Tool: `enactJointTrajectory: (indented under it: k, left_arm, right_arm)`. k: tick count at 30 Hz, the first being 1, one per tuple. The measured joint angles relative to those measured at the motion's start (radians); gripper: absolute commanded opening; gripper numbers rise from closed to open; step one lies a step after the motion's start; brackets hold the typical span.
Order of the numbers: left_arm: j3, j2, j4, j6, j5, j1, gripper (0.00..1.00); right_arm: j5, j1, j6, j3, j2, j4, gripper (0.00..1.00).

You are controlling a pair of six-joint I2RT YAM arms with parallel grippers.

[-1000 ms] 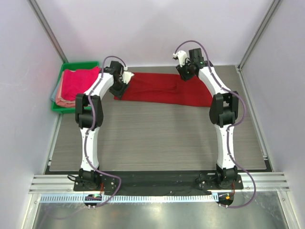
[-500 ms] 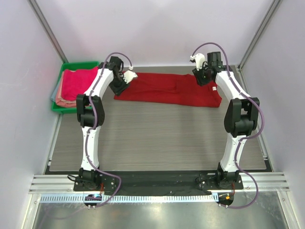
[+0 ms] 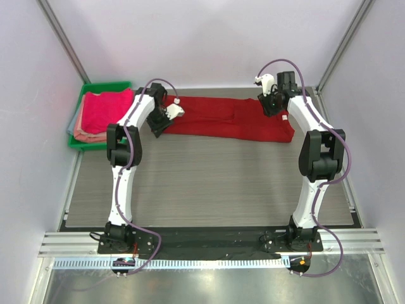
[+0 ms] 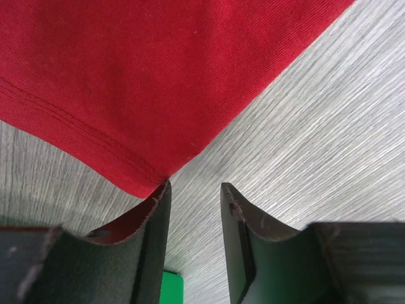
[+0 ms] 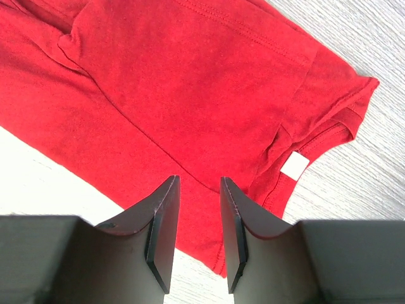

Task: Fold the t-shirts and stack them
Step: Fold the tshirt

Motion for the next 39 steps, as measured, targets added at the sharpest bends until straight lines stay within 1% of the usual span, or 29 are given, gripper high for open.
enactJointTrajectory:
  k: [3,8,15,19,22,26,27,32,39]
  left_arm:
    - [0.0,0.0,0.001,0.0,-0.003,-0.001,0.35]
    - [0.0,0.0,0.0,0.002,-0.003,-0.007,0.35]
    - [0.0,0.0,0.015,0.009,-0.011,-0.021,0.41]
    - [-0.001,0.0,0.023,0.01,-0.029,-0.026,0.42]
    - [-0.001,0.0,0.031,0.014,-0.046,-0.028,0.41]
    - [-0.001,0.0,0.038,0.02,-0.056,-0.028,0.35]
    - [-0.001,0.0,0.038,0.023,-0.056,-0.028,0.35]
    - [-0.001,-0.004,0.042,0.032,-0.056,-0.028,0.4]
    - [-0.013,-0.007,0.053,0.042,-0.073,-0.03,0.41]
  right_arm:
    - [0.001,-0.001,0.0,-0.011,-0.005,0.003,0.38]
    - [0.002,-0.001,0.0,-0.029,-0.014,0.003,0.38]
    - [0.004,-0.001,0.0,-0.032,-0.015,0.003,0.38]
    - [0.006,-0.001,-0.001,-0.032,-0.015,0.003,0.38]
    - [0.009,-0.001,-0.001,-0.032,-0.015,0.003,0.38]
    - [0.013,-0.001,-0.002,-0.032,-0.015,0.003,0.38]
    - [0.014,-0.001,-0.004,-0.033,-0.015,0.003,0.38]
    - [0.019,-0.001,-0.005,-0.043,-0.015,0.003,0.38]
    - [0.02,-0.001,-0.006,-0.044,-0.015,0.003,0.38]
